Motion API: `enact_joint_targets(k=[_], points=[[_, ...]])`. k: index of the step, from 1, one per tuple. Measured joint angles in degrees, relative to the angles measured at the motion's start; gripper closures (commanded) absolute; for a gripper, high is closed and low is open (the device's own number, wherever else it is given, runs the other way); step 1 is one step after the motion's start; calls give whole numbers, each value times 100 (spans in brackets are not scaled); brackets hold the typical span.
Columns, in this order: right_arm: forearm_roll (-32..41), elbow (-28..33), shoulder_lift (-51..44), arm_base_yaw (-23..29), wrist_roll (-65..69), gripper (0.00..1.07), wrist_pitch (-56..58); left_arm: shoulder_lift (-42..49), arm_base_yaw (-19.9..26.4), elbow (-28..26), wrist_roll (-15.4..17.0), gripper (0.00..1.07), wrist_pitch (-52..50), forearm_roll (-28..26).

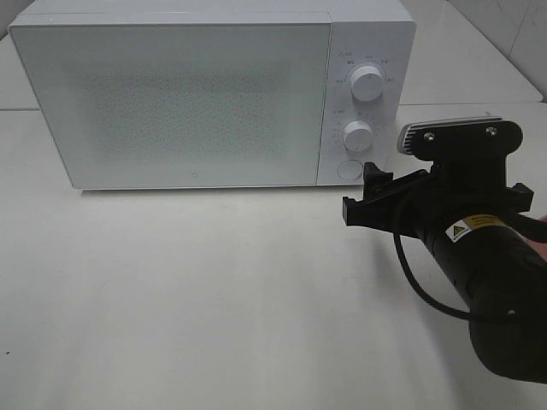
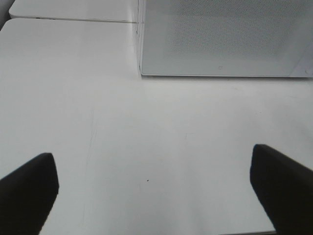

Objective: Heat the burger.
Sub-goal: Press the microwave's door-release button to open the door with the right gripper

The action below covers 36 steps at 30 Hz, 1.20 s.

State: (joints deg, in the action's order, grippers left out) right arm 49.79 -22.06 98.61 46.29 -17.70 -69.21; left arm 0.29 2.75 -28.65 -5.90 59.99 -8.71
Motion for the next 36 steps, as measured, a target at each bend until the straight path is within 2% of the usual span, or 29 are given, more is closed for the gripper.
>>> enact_joint_targets(k=[11,20,24,25,27,29,30,31,32,34,36], points=[[34,0,46,40,23,31,-23,0,0,0,0,7,0,0],[34,0,46,40,848,31,-23,0,0,0,0,7,0,0],[34,0,46,40,2315,31,-23,0,0,0,0,7,0,0],[34,0,46,40,2315,31,-23,0,0,0,0,7,0,0],[34,0,46,40,3363,33,-17,0,0,0,0,7,0,0],[34,0,46,40,3678,34,0,0,0,0,0,7,0,0],[34,0,46,40,4452,36,52,0,0,0,0,7,0,0],[34,0,46,40,4452,36,52,0,0,0,0,7,0,0],[34,0,46,40,5134,38,132,0,0,0,0,7,0,0],[34,0,46,40,5392,39,155,0,0,0,0,7,0,0],[34,0,46,40,6222,43,241,0,0,0,0,7,0,0]])
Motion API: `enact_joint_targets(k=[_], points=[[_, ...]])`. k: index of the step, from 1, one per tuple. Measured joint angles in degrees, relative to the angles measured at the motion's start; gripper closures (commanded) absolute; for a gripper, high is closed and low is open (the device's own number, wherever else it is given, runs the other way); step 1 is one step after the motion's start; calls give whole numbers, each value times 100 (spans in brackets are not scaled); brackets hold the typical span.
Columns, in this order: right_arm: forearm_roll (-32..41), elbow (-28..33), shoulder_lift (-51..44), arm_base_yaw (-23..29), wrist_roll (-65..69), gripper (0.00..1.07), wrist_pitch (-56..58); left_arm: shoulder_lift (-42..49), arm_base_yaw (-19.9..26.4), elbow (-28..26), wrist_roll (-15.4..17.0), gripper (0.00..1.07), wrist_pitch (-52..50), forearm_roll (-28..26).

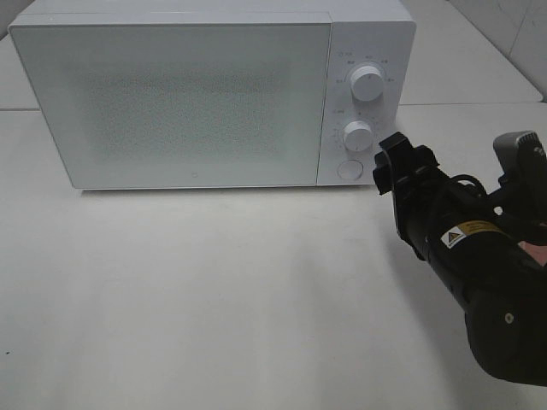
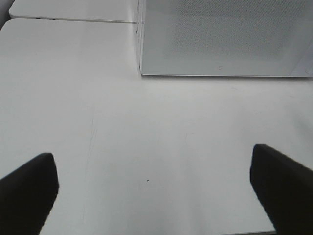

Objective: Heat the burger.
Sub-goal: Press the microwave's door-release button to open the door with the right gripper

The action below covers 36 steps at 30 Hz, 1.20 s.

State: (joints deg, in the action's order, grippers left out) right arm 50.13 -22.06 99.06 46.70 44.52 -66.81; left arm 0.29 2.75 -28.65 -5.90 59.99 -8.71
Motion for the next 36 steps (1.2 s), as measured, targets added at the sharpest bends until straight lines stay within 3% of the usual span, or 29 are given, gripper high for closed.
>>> enact_joint_targets(k=[3,8,11,12,13,15,16,30,36], points=[[0,0,0,0,590,47,80,0,0,0,0,7,0,0],[0,0,0,0,1914,62,332,0,0,0,0,7,0,0],[0,0,0,0,2744,82,584,0,0,0,0,7,0,0],[0,0,0,0,2744,82,584,0,0,0,0,7,0,0],[0,0,0,0,2928,93,693,0,0,0,0,7,0,0],[-6,0,0,0,3019,98,814,0,0,0,0,7,0,0],[-6,0,0,0,3042,107,871,0,0,0,0,7,0,0],[-74,-11,23,-6,3054,107,945,0,0,0,0,7,0,0],[-602,-258,367,-258,3174,107,991,0,0,0,0,7,0,0]])
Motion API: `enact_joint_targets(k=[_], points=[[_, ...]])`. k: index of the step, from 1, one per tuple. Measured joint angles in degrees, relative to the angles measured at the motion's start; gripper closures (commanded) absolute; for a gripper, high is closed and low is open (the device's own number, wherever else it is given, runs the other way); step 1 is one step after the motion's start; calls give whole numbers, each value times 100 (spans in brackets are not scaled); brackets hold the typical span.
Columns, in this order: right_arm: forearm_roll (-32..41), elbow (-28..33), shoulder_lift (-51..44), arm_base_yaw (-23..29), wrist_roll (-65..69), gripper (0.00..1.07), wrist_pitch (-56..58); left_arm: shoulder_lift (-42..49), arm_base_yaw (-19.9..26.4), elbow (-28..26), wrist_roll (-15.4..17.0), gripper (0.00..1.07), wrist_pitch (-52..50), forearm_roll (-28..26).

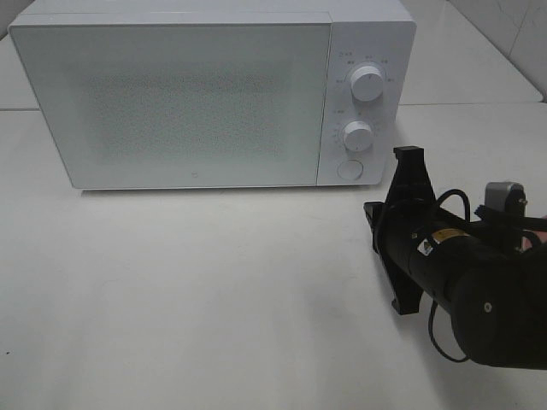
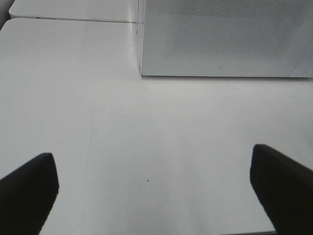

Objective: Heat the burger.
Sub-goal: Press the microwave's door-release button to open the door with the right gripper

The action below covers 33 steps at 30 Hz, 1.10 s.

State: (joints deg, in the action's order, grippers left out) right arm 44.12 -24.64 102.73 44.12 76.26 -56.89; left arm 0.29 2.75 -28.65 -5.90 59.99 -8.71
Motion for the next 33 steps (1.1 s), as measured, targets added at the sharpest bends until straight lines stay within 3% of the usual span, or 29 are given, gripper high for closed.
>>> enact_joint_targets(k=[12,33], points=[[-865,-596,470,-802,281,107,57,0,0,0,0,7,0,0],[-1679,-1478,1381,-1392,659,107,189,0,0,0,0,7,0,0]])
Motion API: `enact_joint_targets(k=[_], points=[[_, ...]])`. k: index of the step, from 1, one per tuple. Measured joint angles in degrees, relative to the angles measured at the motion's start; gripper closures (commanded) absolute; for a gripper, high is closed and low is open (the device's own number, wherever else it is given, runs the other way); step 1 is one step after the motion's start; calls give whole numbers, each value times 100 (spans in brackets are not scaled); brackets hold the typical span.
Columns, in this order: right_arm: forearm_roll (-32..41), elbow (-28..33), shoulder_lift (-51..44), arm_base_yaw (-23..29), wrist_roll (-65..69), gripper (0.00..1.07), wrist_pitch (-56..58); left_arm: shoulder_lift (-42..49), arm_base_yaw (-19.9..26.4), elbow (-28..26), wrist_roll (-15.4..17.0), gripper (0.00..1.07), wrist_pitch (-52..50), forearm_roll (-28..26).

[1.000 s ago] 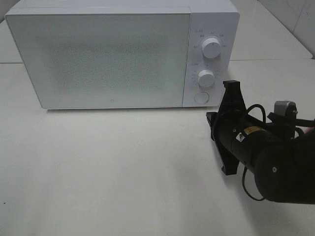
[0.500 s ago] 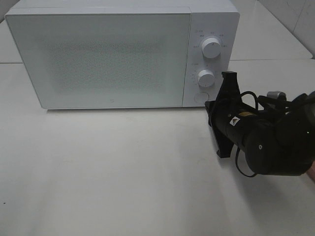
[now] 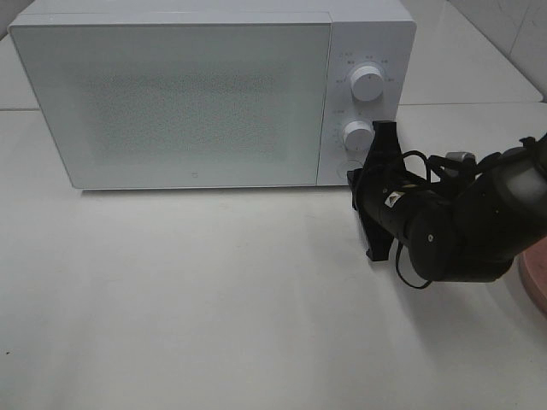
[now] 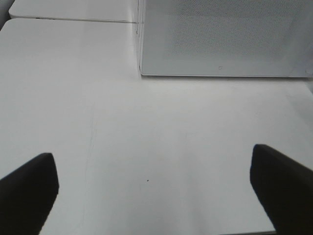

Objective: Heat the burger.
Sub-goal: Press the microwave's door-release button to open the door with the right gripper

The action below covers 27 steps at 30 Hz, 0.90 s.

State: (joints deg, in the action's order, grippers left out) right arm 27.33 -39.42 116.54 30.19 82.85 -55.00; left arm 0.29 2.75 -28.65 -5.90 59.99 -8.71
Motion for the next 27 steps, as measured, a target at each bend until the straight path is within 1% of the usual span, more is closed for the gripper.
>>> enact_joint_targets(k=[6,12,17,27], points=[[-206,-206,183,-195,120,107,103,0,0,0,0,7,0,0],[-252,-350,292,-223,201,107,172,0,0,0,0,7,0,0],[-269,-550,315,-344,172,107,275,0,0,0,0,7,0,0],[-269,-613,355,-395,92,107,493,0,0,0,0,7,0,0]])
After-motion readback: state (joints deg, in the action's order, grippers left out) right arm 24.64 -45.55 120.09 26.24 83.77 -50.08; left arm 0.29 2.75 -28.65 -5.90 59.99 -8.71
